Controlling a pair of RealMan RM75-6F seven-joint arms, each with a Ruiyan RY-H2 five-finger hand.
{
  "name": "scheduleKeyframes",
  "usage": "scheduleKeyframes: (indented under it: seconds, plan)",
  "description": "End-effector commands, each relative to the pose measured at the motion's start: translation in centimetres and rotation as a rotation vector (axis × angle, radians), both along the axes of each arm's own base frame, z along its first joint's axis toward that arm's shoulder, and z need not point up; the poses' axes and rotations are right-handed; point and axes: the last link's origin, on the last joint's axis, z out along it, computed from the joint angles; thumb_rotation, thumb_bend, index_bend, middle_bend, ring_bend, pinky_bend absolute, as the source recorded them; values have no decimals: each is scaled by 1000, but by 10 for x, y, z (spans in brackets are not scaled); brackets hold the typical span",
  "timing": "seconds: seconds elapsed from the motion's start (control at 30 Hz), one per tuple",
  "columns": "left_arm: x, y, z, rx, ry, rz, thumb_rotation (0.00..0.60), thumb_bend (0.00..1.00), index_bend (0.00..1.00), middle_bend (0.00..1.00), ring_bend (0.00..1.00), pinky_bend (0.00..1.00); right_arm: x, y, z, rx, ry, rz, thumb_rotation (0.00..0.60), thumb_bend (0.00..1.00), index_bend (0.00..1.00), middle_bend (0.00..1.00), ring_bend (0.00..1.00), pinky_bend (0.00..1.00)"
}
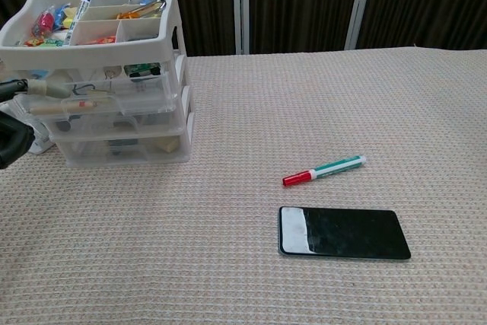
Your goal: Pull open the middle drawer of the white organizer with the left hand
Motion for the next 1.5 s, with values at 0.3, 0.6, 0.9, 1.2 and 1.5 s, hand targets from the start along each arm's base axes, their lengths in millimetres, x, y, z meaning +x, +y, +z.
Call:
scheduleKeyframes:
  seconds: [0.3, 0.6, 0.9, 1.2, 1.5]
  plan:
    - [29, 3, 48, 103, 297, 58, 600, 718, 92, 797, 873, 741, 0, 1, 0, 5, -4, -1, 600, 16, 0, 0, 0, 0]
    - [34, 20, 50, 41, 363, 154, 600, 719, 224, 810, 879, 746, 0, 0, 0, 8, -3, -6, 600, 17, 0, 0, 0, 0]
    - [35, 27, 43, 11, 361, 183, 600, 720, 257, 811, 880, 747, 0, 0, -1, 12, 0, -8, 600, 17, 0, 0, 0, 0]
    - [39, 20, 44, -3, 341, 160, 600, 725, 369, 814, 885, 747, 0, 1, -2, 13, 2, -7, 600, 16, 0, 0, 0, 0]
    - [41, 0, 43, -32, 345, 120, 600, 725, 387, 814, 885, 747, 0, 1, -2, 14, 2, -7, 600, 17, 0, 0, 0, 0]
